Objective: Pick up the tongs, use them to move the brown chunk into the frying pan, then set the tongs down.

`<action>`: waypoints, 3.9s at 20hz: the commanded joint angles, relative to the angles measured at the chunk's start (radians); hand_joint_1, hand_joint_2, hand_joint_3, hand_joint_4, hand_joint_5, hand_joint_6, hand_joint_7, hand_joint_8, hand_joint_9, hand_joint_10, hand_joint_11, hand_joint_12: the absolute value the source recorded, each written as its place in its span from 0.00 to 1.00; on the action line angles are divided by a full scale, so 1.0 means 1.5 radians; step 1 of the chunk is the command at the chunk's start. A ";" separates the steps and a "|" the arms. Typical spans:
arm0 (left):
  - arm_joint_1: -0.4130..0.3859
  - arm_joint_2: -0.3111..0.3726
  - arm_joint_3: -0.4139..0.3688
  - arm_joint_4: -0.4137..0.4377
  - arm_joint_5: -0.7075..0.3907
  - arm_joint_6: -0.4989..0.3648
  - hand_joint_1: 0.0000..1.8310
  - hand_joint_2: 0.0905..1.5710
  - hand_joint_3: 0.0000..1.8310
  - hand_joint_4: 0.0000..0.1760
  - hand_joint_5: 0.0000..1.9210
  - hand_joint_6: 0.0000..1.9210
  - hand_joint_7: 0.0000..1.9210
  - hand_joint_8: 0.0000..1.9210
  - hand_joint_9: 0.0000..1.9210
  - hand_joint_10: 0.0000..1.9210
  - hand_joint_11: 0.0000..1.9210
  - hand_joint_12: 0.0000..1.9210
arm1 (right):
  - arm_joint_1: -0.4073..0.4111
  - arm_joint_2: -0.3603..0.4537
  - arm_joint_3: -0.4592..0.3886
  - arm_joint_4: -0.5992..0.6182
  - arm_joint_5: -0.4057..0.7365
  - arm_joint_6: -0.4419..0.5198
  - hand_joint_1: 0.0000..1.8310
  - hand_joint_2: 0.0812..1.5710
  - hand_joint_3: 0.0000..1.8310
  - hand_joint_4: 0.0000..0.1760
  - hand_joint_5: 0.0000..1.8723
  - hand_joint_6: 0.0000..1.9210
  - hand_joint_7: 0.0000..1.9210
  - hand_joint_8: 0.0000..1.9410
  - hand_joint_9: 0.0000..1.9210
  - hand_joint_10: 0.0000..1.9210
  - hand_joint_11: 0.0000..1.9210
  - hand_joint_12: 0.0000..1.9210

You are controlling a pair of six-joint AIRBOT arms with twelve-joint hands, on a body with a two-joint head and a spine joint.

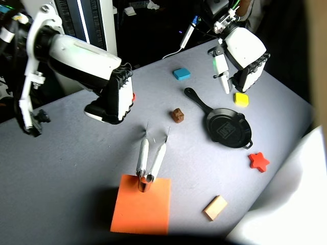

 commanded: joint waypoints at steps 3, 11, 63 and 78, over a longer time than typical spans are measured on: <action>-0.006 0.003 -0.006 0.054 -0.043 0.004 0.10 0.83 0.02 0.38 0.04 0.01 0.10 0.00 0.11 0.03 0.00 0.39 | 0.018 -0.018 0.001 0.013 0.042 -0.011 0.15 0.68 0.03 0.00 0.06 0.06 0.13 0.01 0.09 0.12 0.00 0.47; -0.004 0.003 -0.013 0.051 -0.040 0.004 0.10 0.82 0.00 0.24 0.06 0.00 0.06 0.00 0.07 0.00 0.00 0.30 | 0.017 -0.092 0.074 0.013 0.033 -0.023 0.16 0.66 0.00 0.00 0.06 0.00 0.10 0.00 0.08 0.03 0.00 0.37; -0.050 0.001 0.008 0.030 0.057 0.036 0.00 0.72 0.00 0.00 0.00 0.00 0.00 0.00 0.00 0.00 0.00 0.00 | 0.096 -0.382 0.347 -0.308 -0.385 0.322 0.61 0.53 0.00 0.00 0.00 0.00 0.00 0.00 0.00 0.00 0.00 0.00; -0.044 -0.003 0.013 0.019 0.063 0.037 0.00 0.71 0.00 0.00 0.00 0.00 0.00 0.00 0.00 0.00 0.01 0.01 | 0.043 -0.416 0.394 -0.321 -0.359 0.326 0.59 0.54 0.00 0.00 0.00 0.00 0.00 0.00 0.00 0.00 0.00 0.00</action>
